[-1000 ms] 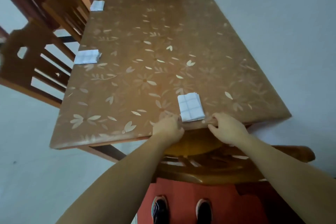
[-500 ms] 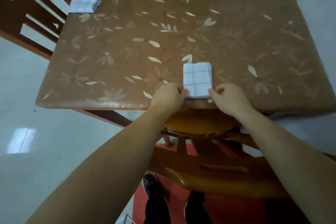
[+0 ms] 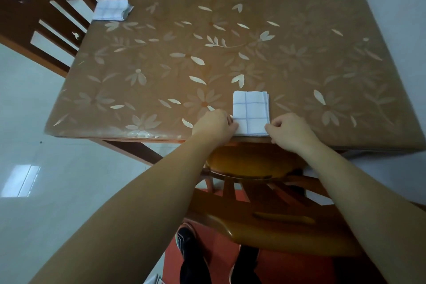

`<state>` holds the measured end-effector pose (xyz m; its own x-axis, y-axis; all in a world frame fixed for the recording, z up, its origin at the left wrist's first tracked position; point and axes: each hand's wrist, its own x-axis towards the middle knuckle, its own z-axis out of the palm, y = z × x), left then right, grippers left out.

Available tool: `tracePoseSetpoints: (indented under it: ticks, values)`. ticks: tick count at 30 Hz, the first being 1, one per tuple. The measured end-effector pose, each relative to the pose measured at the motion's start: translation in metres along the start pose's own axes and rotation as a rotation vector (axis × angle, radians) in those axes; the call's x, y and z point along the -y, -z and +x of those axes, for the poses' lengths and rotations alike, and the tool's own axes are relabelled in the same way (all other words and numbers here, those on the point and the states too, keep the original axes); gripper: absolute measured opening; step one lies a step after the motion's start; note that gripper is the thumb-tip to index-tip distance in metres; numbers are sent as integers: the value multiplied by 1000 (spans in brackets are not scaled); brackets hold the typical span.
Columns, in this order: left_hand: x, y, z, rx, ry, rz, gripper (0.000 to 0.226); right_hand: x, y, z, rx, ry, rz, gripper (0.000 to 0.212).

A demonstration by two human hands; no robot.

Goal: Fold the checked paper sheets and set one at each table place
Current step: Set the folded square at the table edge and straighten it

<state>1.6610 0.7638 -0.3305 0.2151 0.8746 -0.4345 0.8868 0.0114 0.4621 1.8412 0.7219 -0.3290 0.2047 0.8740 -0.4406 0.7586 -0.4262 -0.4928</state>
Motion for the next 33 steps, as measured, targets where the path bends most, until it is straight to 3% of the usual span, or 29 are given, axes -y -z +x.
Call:
tracePoseSetpoints:
  ticks: [8, 12, 24, 33]
  values:
    - [1, -2, 1, 11, -13, 29, 36, 3, 4, -5, 33, -18, -3, 42]
    - [1, -2, 2, 35, -8, 44, 33, 3, 3, -6, 36, -1, -50, 33]
    - [-1, -2, 1, 33, -40, 94, 25, 0, 0, -1, 36, -6, -158, 39]
    - [-5, 6, -14, 8, -37, 128, 28, 5, 2, -9, -56, 9, -283, 44]
